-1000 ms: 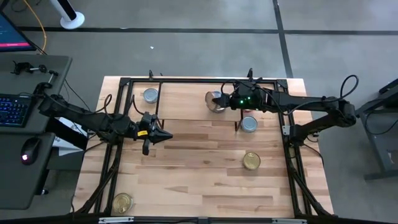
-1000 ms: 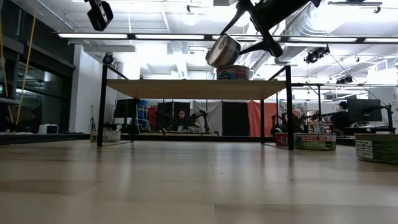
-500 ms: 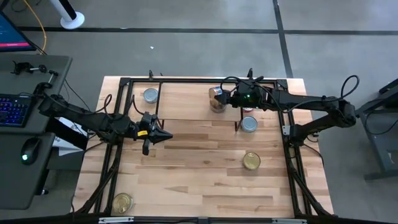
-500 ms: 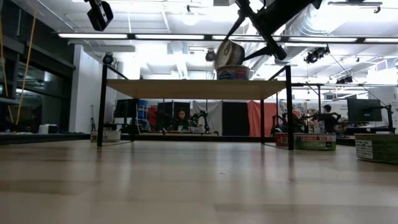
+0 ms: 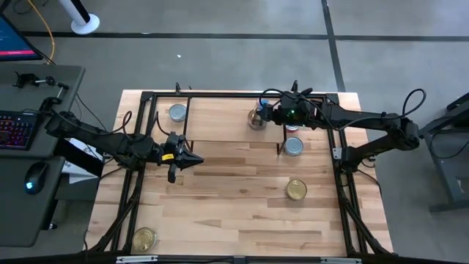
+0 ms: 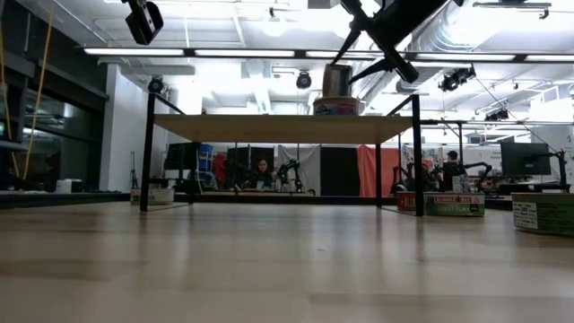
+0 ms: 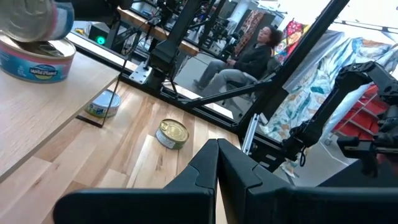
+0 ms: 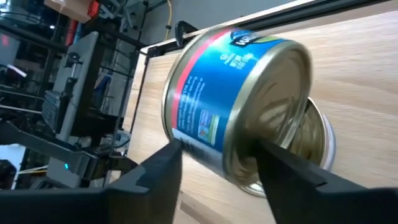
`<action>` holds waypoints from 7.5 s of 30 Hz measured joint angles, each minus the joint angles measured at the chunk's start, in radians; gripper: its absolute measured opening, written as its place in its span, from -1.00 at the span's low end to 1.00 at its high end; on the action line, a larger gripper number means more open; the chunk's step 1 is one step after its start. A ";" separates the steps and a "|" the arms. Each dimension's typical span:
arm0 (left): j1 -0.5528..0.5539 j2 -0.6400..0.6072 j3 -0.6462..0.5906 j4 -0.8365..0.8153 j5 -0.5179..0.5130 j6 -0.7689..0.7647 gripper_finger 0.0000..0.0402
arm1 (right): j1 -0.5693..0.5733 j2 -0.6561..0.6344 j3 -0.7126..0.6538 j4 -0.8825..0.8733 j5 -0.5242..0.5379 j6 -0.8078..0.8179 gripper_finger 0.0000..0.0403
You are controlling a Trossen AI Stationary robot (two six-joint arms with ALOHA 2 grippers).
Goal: Stack canned seafood by type on shelf
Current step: Stack the blue pink tuna can on the other blue pink tuna can on the shelf, then adjust the stacked blue pink tuna cans on the shelf, then put the top green tuna can on the shelf
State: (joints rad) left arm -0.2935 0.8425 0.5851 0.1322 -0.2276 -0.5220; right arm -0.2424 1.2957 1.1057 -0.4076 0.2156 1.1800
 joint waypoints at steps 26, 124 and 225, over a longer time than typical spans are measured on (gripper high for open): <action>0.015 0.005 -0.001 0.052 -0.057 -0.015 -1.00 | 0.069 -0.072 -0.002 -0.130 -0.104 -0.014 -0.72; 0.623 0.620 0.511 -0.366 0.317 0.429 -1.00 | 0.055 -0.093 0.243 -0.143 0.199 -0.403 -1.00; 0.009 0.647 0.175 0.169 0.106 0.109 -1.00 | 0.670 0.327 -0.273 0.062 0.041 0.404 -1.00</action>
State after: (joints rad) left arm -0.2844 1.4898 0.7605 0.3008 -0.1216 -0.4134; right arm 0.4273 1.6223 0.8322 -0.3454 0.2569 1.5837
